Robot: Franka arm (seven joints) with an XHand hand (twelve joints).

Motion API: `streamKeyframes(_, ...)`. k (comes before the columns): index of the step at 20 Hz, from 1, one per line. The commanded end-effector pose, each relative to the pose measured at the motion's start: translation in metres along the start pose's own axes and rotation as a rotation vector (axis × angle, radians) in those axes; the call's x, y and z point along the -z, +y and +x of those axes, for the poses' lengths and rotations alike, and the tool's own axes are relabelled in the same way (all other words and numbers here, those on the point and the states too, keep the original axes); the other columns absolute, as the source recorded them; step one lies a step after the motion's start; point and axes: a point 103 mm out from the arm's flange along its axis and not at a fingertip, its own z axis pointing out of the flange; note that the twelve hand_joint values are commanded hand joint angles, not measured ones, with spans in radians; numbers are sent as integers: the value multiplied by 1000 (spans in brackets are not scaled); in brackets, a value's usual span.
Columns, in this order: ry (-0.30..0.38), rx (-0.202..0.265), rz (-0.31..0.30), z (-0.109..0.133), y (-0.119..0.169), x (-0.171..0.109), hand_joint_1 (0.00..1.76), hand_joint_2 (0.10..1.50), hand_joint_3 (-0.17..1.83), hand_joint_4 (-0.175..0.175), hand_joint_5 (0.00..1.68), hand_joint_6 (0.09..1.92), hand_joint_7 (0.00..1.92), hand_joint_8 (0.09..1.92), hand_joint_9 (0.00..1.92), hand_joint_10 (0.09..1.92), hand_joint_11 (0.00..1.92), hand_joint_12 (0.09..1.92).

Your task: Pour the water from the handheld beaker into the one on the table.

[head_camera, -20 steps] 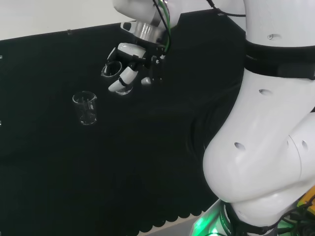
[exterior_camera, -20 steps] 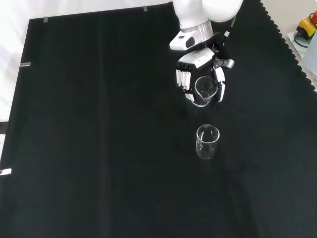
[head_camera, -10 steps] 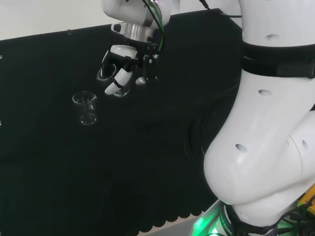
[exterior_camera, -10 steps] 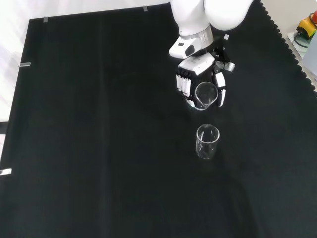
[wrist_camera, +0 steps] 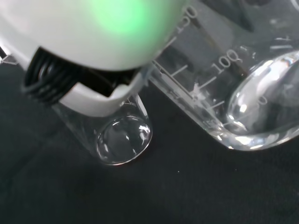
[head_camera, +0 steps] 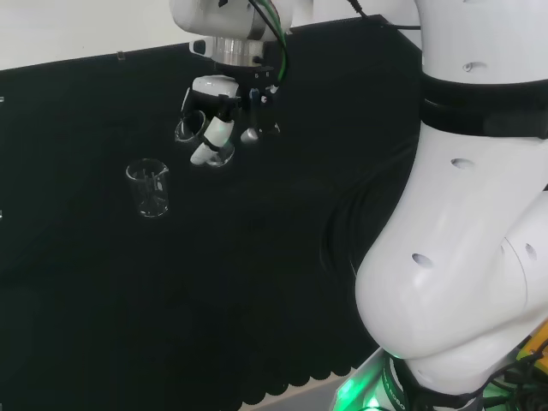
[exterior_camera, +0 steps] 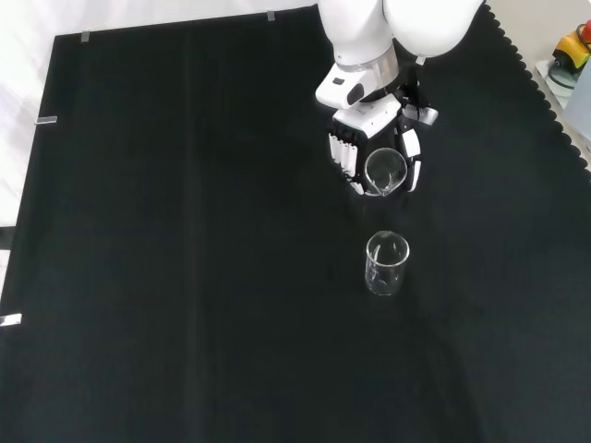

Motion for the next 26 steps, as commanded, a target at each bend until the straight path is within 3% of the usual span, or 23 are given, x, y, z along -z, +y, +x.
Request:
streamKeyframes(1, -68, -33, 60, 18, 13, -9, 1437, 581, 664, -175, 1383, 429, 1411, 540, 1565, 87, 1300, 753)
streamKeyframes(13, -116, -47, 101, 32, 20, -12, 1438, 569, 679, -175, 1395, 413, 1424, 518, 1573, 87, 1317, 746)
streamKeyframes(17, -126, -39, 107, 18, 5, -3, 1439, 562, 688, -175, 1403, 401, 1431, 508, 1577, 87, 1324, 738)
streamKeyframes(26, -177, -45, 147, 45, 26, -13, 1439, 561, 690, -175, 1405, 398, 1434, 500, 1580, 87, 1326, 735)
